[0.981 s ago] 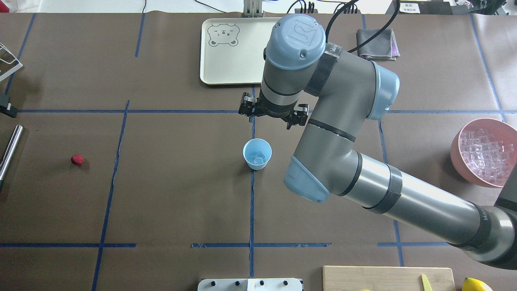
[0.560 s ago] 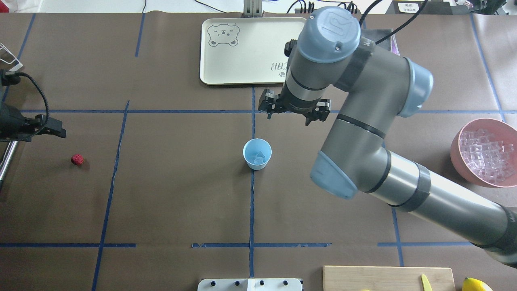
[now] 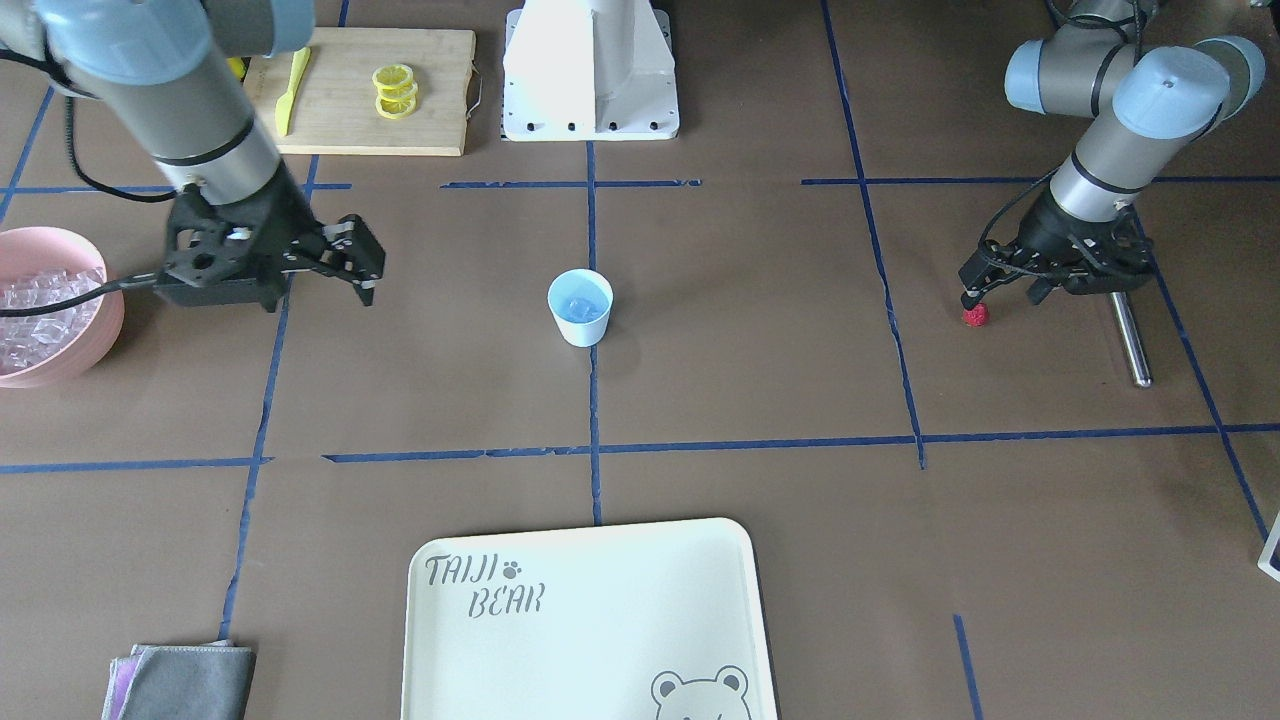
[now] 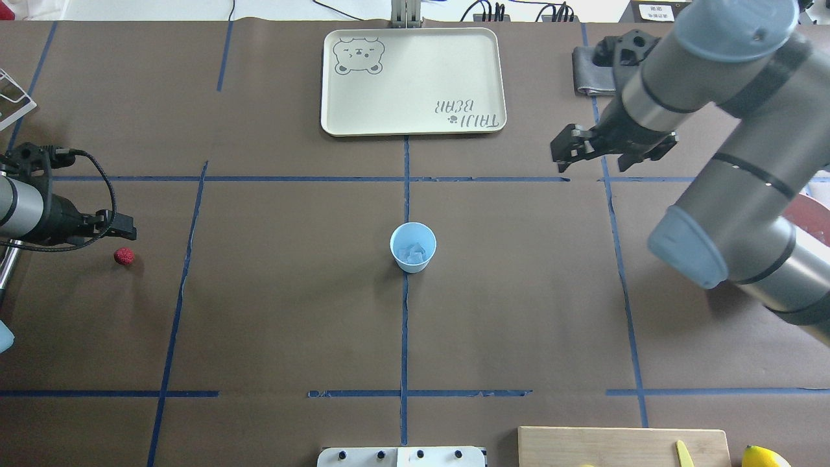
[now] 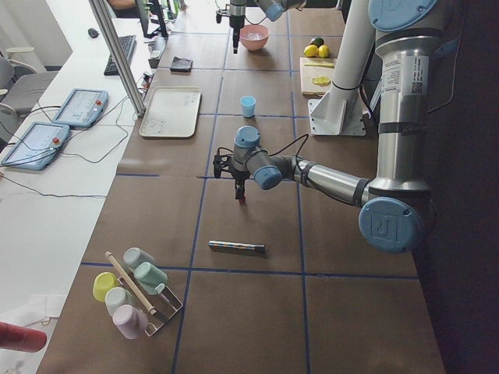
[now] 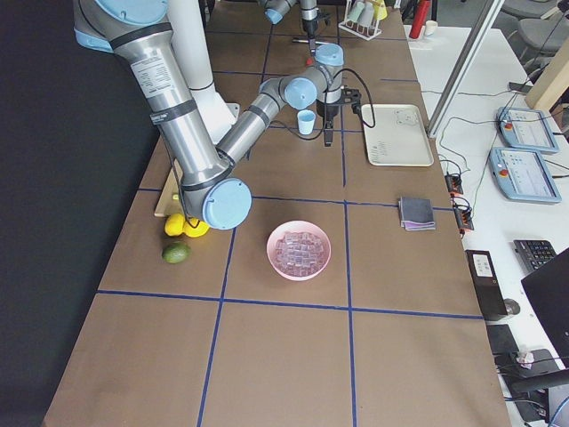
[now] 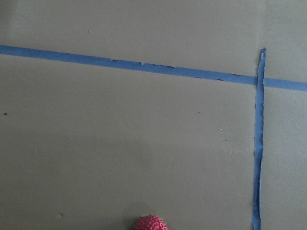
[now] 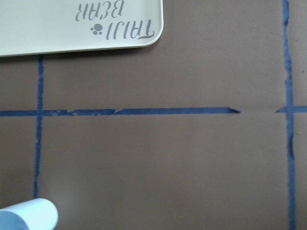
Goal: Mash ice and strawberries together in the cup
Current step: 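Withdraw the right gripper toward the ice bowl while the left gripper reaches the strawberry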
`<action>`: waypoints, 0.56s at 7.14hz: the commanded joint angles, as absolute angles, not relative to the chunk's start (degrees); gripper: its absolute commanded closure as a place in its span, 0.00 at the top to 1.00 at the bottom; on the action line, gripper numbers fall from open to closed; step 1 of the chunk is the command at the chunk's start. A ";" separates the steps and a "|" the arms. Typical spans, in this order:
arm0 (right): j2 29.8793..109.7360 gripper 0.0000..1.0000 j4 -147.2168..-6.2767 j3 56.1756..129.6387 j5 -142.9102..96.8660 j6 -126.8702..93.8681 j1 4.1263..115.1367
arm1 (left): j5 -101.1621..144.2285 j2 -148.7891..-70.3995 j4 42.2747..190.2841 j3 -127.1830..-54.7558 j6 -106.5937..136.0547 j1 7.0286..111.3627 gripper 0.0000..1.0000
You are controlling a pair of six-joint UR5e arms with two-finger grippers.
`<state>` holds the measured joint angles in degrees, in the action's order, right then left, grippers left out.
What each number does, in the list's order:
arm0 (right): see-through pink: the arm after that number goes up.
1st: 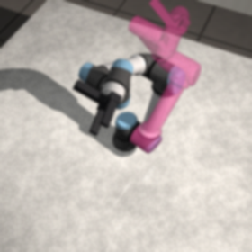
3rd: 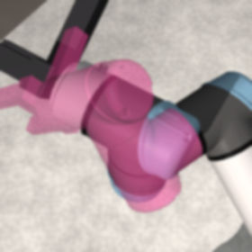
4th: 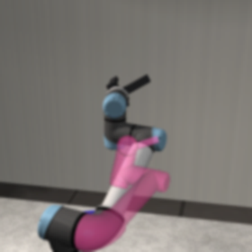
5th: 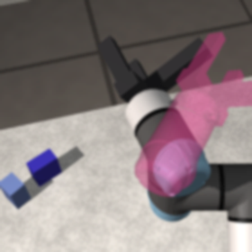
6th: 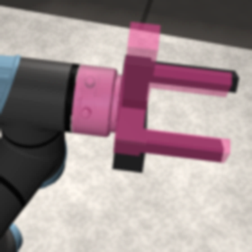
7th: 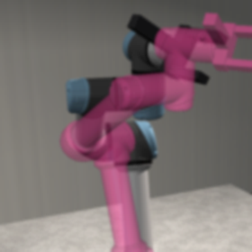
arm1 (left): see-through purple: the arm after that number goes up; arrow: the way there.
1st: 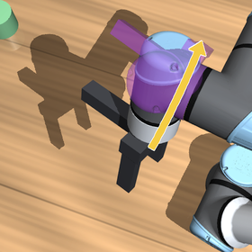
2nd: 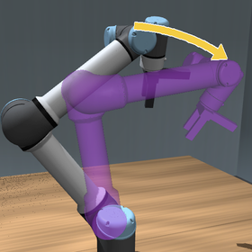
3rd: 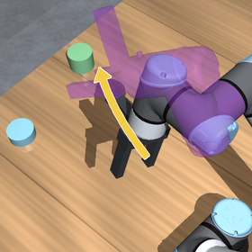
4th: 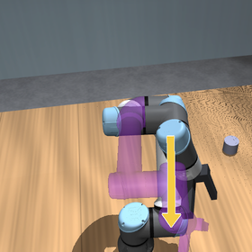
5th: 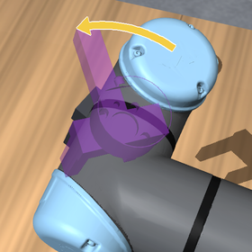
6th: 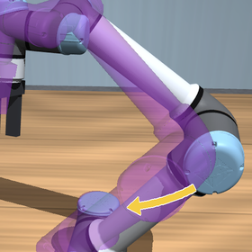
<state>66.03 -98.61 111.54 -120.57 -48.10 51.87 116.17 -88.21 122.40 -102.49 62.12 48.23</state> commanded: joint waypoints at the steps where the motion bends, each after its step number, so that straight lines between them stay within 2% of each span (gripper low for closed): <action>1: 73.45 1.00 -98.52 111.62 -124.71 -33.28 61.83 | 115.93 -89.20 122.52 -99.42 62.14 46.85 1.00; 4: 76.02 1.00 -98.52 105.49 -128.67 -18.51 71.17 | 116.02 -89.64 122.61 -97.83 62.31 45.70 1.00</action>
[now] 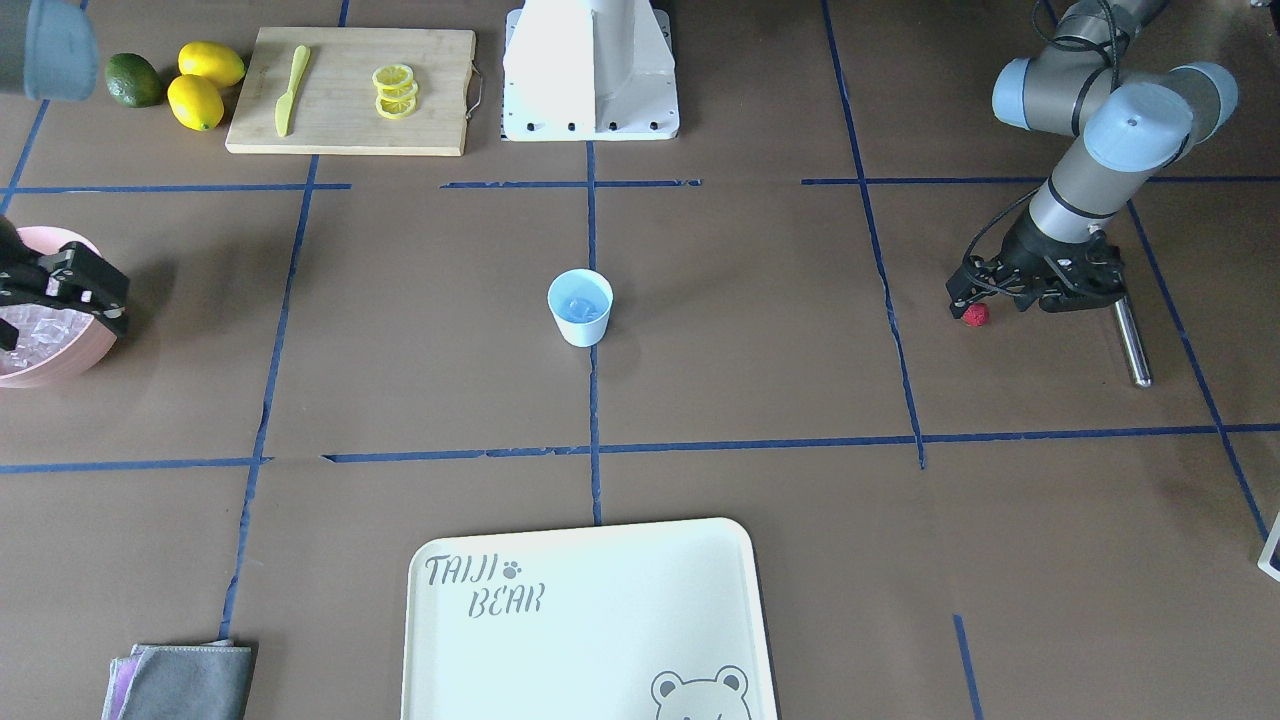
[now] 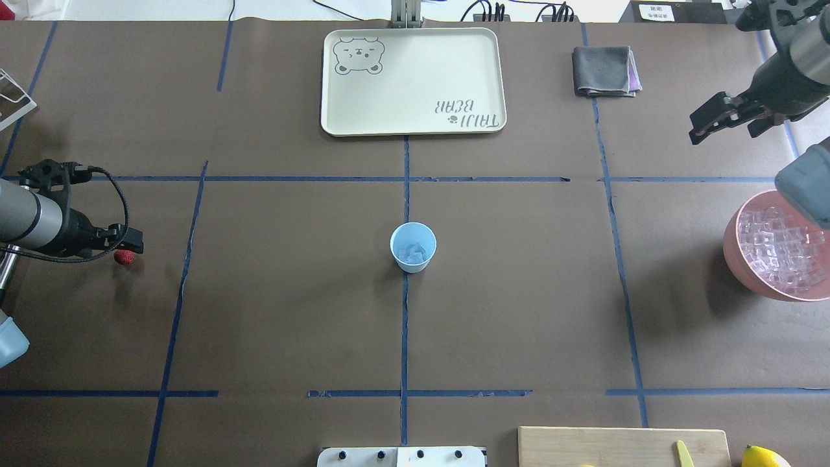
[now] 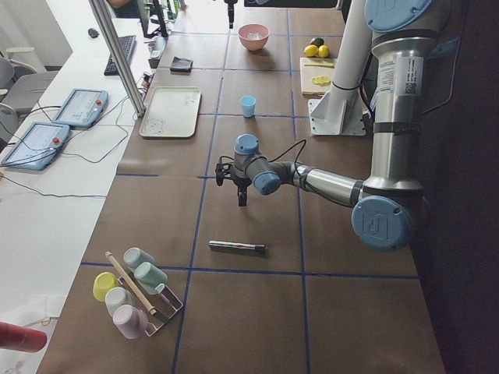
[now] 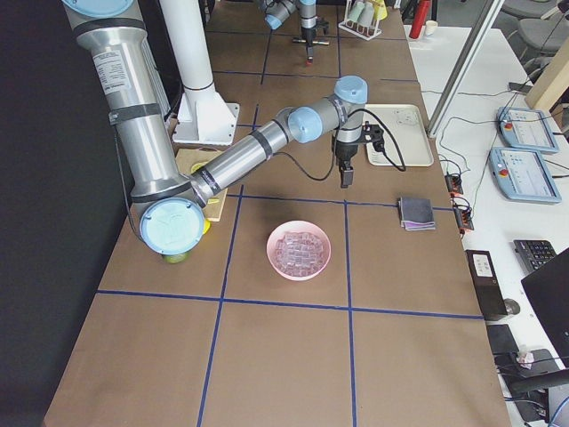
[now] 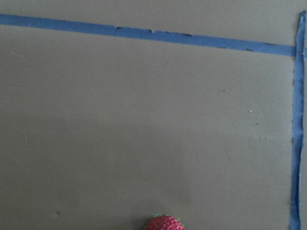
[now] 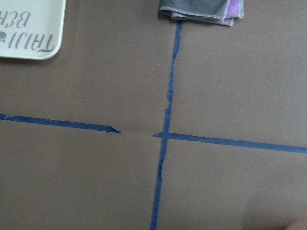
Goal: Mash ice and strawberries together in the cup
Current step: 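Withdraw the right gripper toward the ice bowl while the left gripper reaches the strawberry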
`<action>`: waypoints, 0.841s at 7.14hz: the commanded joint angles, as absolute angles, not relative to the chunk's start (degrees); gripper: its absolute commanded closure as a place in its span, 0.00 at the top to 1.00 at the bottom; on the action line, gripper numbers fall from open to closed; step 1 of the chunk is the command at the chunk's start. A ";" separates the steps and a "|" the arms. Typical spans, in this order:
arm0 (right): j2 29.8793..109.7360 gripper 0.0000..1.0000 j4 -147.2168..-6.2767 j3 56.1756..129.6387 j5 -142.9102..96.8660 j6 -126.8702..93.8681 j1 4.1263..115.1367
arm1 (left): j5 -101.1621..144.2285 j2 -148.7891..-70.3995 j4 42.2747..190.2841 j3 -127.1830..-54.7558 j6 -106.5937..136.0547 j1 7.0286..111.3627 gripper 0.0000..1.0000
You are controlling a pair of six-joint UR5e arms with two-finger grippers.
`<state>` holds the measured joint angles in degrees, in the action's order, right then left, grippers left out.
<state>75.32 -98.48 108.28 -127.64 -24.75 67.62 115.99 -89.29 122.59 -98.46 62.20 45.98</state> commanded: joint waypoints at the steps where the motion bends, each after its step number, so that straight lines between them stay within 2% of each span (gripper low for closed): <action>1: 76.11 1.00 -98.44 104.42 -130.15 -16.37 73.11 | 116.02 -89.82 122.61 -97.47 62.31 45.70 1.00; 2: 76.11 1.00 -98.52 104.33 -130.95 -16.09 73.65 | 116.10 -89.91 122.52 -97.30 62.40 45.70 0.89; 3: 76.20 1.00 -98.53 104.33 -131.04 -16.08 73.91 | 116.36 -89.91 122.52 -97.38 62.40 45.70 0.60; 5: 76.46 1.00 -98.53 103.45 -131.22 -13.99 74.96 | 116.28 -89.91 122.26 -97.38 62.14 45.70 0.16; 6: 76.46 1.00 -98.53 102.40 -132.09 -12.50 76.19 | 116.28 -89.91 122.08 -97.38 61.79 45.62 0.07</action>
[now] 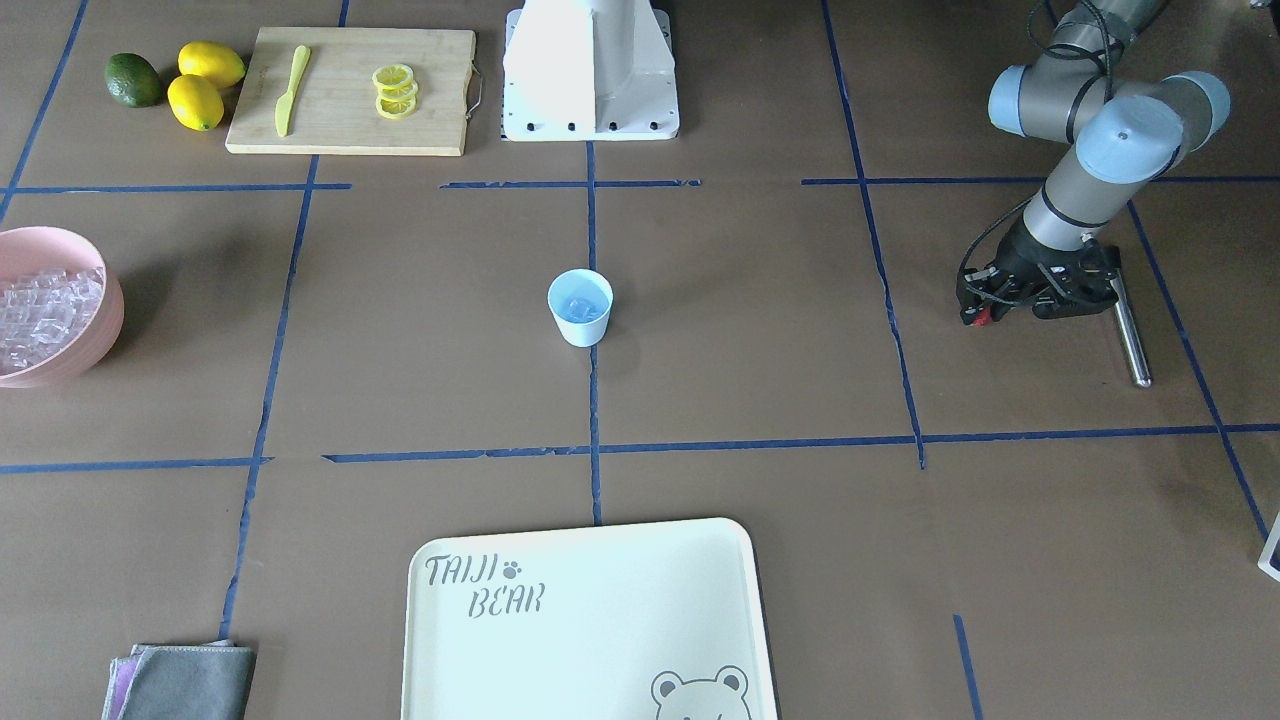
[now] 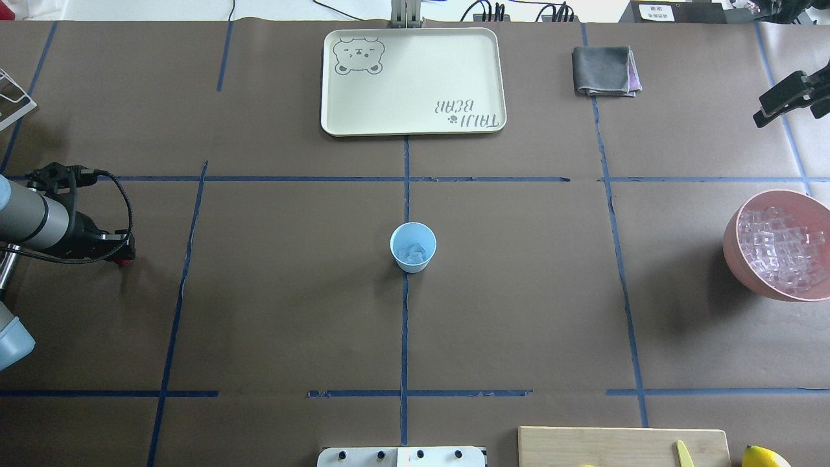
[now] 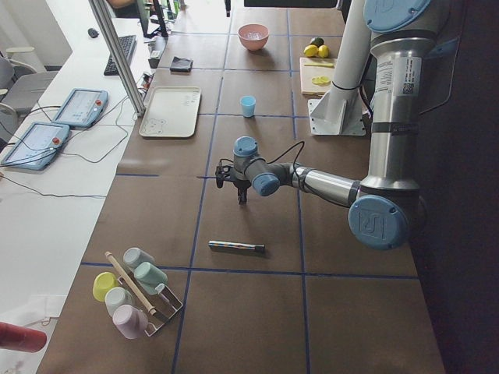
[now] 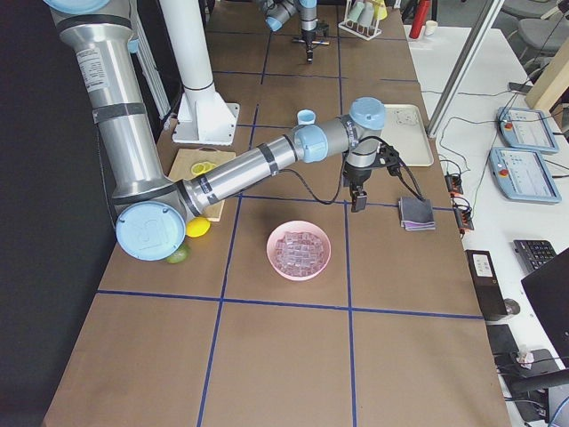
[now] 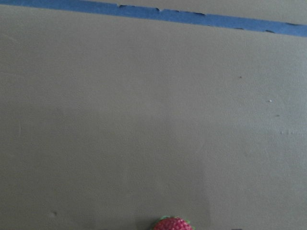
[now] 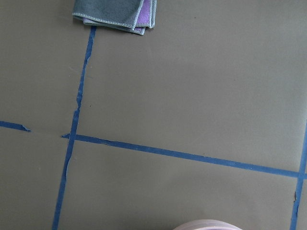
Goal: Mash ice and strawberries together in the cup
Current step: 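Grasp the red strawberry with the left gripper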
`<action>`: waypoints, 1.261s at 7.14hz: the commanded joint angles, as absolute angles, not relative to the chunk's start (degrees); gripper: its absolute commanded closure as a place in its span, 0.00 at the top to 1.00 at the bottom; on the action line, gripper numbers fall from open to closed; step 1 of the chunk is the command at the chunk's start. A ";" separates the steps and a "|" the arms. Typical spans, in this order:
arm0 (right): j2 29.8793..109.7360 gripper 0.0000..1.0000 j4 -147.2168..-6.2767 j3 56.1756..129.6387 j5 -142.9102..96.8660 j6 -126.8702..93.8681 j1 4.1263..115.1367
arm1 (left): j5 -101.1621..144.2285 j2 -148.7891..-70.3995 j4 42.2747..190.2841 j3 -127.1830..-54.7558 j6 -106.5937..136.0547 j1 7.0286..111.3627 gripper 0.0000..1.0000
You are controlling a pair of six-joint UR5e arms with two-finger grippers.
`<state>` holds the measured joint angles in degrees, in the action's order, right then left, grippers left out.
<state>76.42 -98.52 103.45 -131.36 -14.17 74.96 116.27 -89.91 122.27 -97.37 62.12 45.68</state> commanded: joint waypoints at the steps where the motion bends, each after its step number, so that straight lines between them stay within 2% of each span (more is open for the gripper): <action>1: 76.46 1.00 -98.53 99.96 -133.84 -8.91 78.38 | 116.71 -90.00 121.73 -98.43 61.79 45.70 0.00; 3: 77.69 1.00 -98.44 93.46 -138.93 1.70 84.35 | 120.04 -91.31 116.06 -102.45 61.79 46.23 0.00; 5: 81.72 1.00 -96.17 91.67 -139.22 5.54 86.74 | 120.06 -98.40 101.86 -107.90 61.96 46.32 0.00; 7: 86.30 1.00 -85.03 88.52 -138.96 5.01 87.36 | 120.15 -113.64 79.57 -112.49 62.84 46.06 0.00; 9: 86.48 1.00 -85.42 88.85 -137.73 5.10 89.72 | 120.24 -122.05 79.51 -110.58 74.03 42.57 0.00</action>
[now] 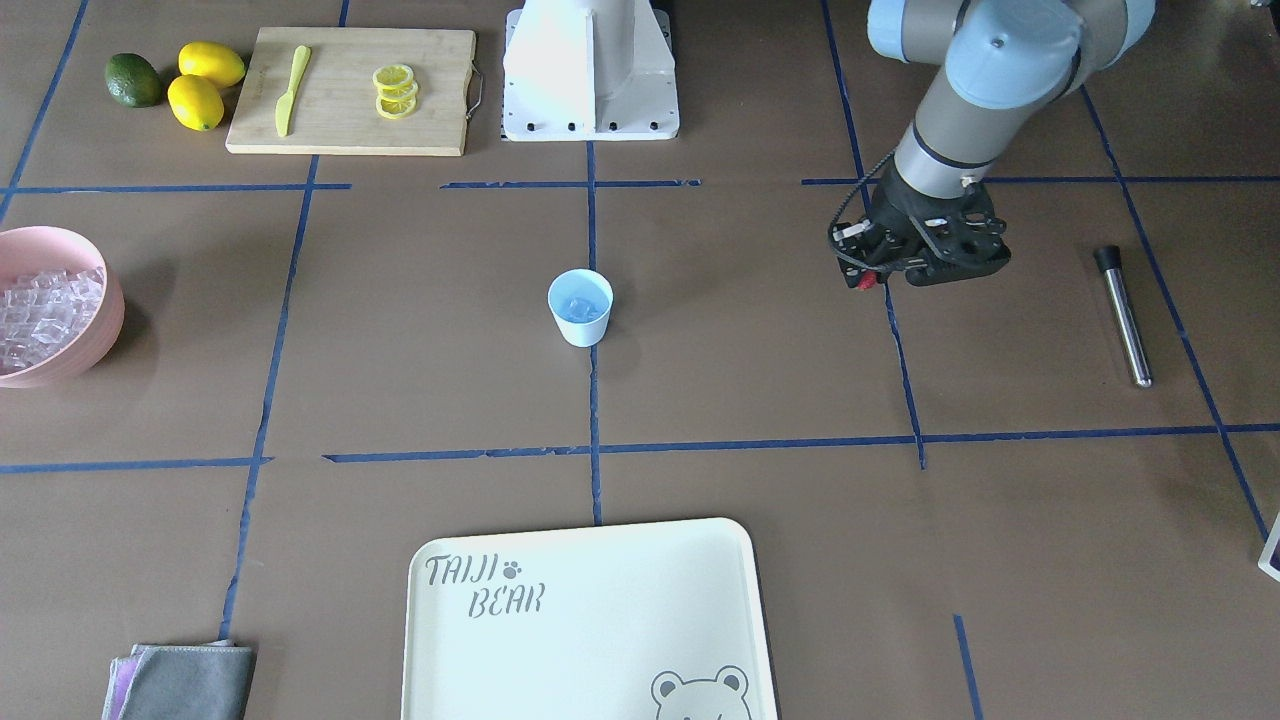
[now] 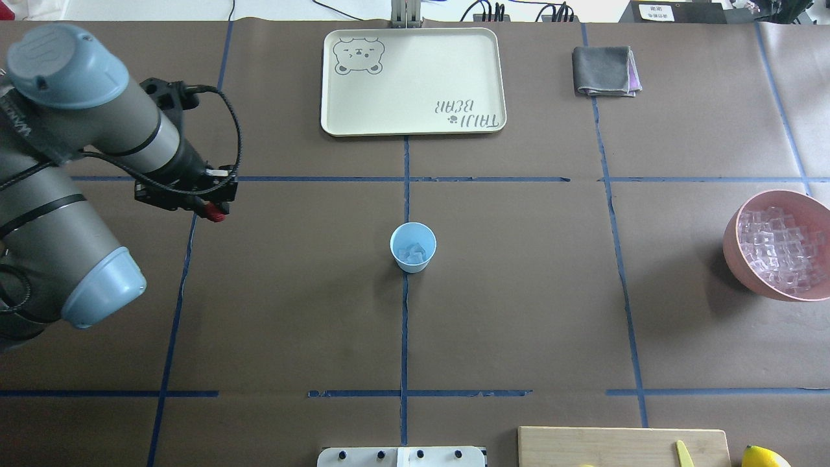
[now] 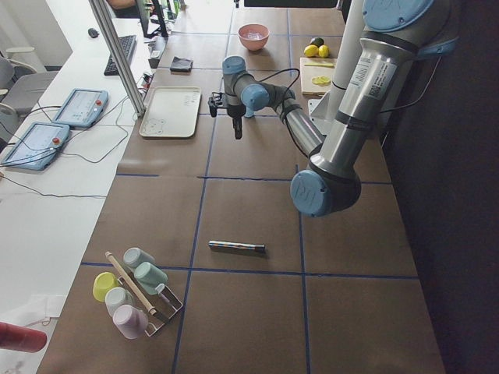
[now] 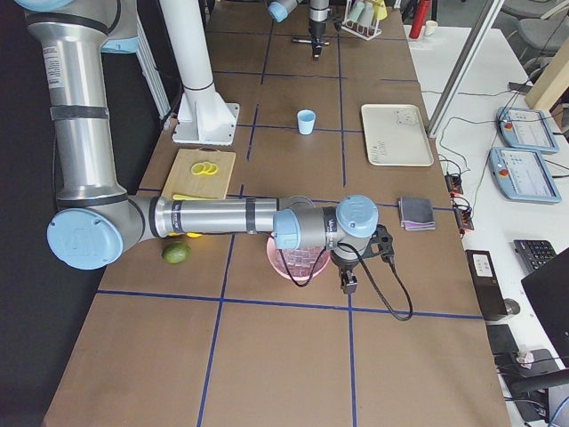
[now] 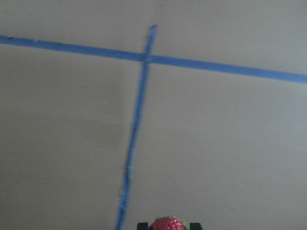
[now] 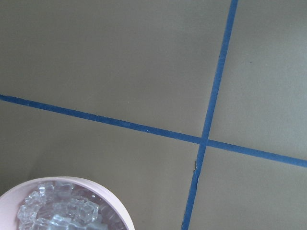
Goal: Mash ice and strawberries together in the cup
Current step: 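Carry the strawberry with the left gripper over the light-blue cup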
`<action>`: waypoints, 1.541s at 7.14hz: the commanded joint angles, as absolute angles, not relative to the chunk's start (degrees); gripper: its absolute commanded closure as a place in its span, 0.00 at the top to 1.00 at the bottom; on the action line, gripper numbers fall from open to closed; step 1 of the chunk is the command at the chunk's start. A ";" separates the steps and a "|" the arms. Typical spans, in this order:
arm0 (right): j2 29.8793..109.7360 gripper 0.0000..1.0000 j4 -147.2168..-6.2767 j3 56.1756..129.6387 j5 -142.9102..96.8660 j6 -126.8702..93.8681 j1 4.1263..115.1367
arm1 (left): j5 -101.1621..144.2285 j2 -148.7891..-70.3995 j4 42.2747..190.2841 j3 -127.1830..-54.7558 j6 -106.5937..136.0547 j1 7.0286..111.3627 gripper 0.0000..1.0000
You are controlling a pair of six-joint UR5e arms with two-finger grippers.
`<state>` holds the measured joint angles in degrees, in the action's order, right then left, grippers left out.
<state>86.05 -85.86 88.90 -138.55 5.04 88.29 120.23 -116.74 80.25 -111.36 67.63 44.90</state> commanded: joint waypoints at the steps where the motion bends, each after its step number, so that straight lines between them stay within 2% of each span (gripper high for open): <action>1: 87.96 1.00 -85.17 88.86 -135.55 5.79 90.43 | 120.15 -126.95 83.46 -105.95 79.66 40.45 0.00; 2: 89.28 1.00 -85.17 89.03 -135.61 5.80 90.70 | 119.89 -131.87 84.02 -100.95 81.63 39.30 0.00; 7: 91.94 1.00 -85.25 91.05 -136.23 5.63 91.93 | 119.71 -139.91 91.83 -88.35 83.93 35.69 0.00; 11: 92.02 1.00 -85.08 91.41 -136.32 5.45 91.85 | 119.62 -140.54 94.75 -86.04 84.02 33.49 0.00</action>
<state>92.07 -85.16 91.37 -136.31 5.49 91.86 119.62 -140.47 94.49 -86.39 83.98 34.31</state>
